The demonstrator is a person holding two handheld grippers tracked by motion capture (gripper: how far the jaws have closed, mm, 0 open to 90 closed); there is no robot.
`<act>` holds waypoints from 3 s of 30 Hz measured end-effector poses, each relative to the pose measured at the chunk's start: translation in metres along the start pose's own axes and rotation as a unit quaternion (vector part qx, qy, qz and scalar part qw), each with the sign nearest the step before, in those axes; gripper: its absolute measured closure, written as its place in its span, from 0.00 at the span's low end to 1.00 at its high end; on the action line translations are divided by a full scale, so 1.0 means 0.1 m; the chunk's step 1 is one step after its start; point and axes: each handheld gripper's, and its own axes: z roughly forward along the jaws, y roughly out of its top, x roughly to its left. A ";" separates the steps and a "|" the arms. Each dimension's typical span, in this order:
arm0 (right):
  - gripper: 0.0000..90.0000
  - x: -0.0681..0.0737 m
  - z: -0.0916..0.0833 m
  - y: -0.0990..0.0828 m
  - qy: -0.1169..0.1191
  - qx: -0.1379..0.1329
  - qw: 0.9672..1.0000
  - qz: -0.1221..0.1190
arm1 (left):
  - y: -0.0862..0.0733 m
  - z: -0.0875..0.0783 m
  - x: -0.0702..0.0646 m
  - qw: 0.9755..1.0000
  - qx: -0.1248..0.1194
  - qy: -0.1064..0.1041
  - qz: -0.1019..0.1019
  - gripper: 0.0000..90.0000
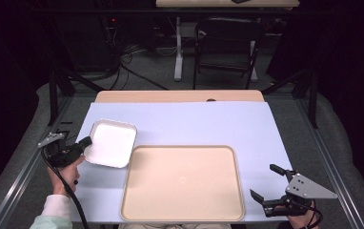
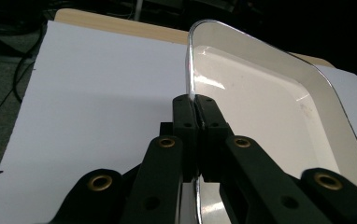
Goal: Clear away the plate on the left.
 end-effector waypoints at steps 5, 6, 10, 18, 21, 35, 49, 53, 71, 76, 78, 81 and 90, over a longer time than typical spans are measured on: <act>0.00 0.00 0.00 0.00 0.000 0.000 1.000 0.000 | 0.00 0.00 -0.08 1.000 -0.003 -0.007 0.004 0.98; 0.00 0.00 0.00 0.00 -0.001 0.001 1.000 0.000 | 0.01 0.00 -0.09 1.000 -0.003 -0.008 0.003 0.98; 0.00 0.00 0.01 0.00 -0.002 0.002 1.000 0.003 | 0.01 0.00 -0.15 1.000 -0.004 -0.014 0.005 0.98; 0.00 0.00 0.02 0.00 -0.004 0.008 1.000 0.004 | 0.00 0.04 -0.29 1.000 -0.003 -0.026 0.011 0.98; 0.00 0.00 0.02 0.00 -0.005 0.008 1.000 0.005 | -0.01 0.05 -0.34 0.999 -0.003 -0.030 0.013 0.98; 0.00 -0.01 0.05 0.00 -0.007 0.014 1.000 0.008 | -0.04 0.09 -0.59 0.998 -0.004 -0.055 0.019 0.98; 0.00 0.00 0.08 0.01 -0.005 0.018 1.000 0.009 | -0.10 0.13 -0.88 0.996 -0.003 -0.084 0.031 0.98; 0.00 0.00 0.10 0.01 -0.005 0.021 1.000 0.010 | -0.11 0.15 -0.95 0.995 -0.003 -0.091 0.030 0.98; 0.00 0.07 0.25 0.07 0.012 0.041 0.999 0.012 | -0.19 0.20 -1.24 0.993 -0.005 -0.114 0.038 0.98; 0.00 0.10 0.33 0.11 0.020 0.043 0.999 0.015 | -0.22 0.22 -1.34 0.992 -0.006 -0.121 0.042 0.98; 0.00 0.12 0.36 0.13 0.025 0.042 0.999 0.017 | -0.23 0.23 -1.38 0.991 -0.007 -0.125 0.047 0.98; 0.00 0.15 0.41 0.16 0.033 0.042 0.998 0.014 | -0.25 0.26 -1.43 0.990 -0.005 -0.131 0.053 0.98; 0.00 0.24 0.62 0.26 0.044 0.048 0.998 0.025 | -0.31 0.33 -1.58 0.988 0.000 -0.141 0.064 0.98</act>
